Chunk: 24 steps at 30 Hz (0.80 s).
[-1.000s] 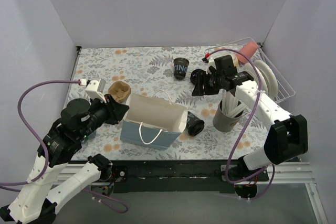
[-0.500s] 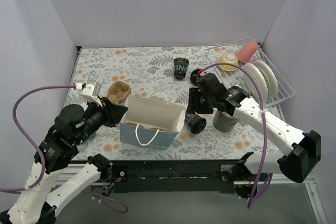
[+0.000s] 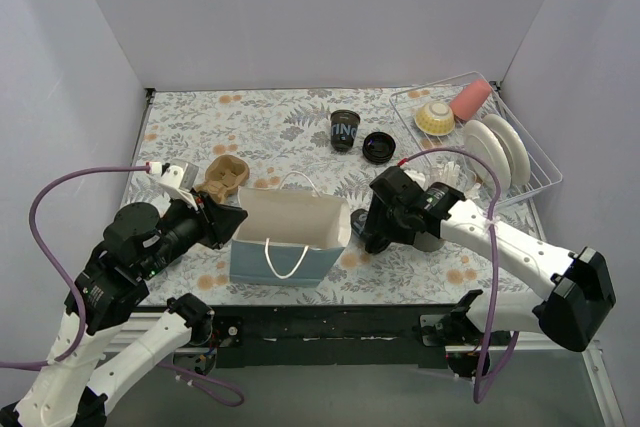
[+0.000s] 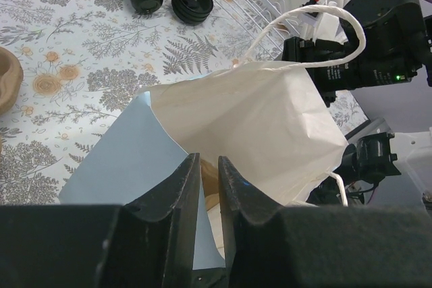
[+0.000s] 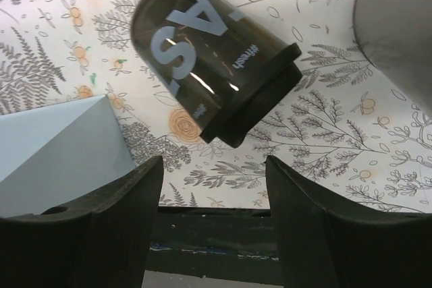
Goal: Pack the takeout coffee
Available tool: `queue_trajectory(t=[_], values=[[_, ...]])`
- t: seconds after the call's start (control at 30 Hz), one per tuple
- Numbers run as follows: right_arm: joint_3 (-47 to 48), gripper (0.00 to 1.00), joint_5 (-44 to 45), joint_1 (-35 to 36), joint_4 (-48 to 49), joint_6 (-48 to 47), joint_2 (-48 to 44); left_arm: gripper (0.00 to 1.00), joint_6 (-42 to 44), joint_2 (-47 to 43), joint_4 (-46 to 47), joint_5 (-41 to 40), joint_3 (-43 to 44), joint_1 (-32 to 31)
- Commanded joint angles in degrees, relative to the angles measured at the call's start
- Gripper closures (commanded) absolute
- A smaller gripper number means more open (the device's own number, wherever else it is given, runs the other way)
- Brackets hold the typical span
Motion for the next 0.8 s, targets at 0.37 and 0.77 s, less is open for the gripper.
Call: queue_trajectory(t=[0.37,0.77], values=[[-4.72,0.37,3.03,0.37,7.98,7.21,1.62,0.82,-0.82,0.23,1.00,0.93,0.42,-0.02],[-7.17,0.46,3.12,0.37,10.00,7.83,2.76,0.82,-0.38,-0.29,-0.32,-0.48,1.38,-0.02]])
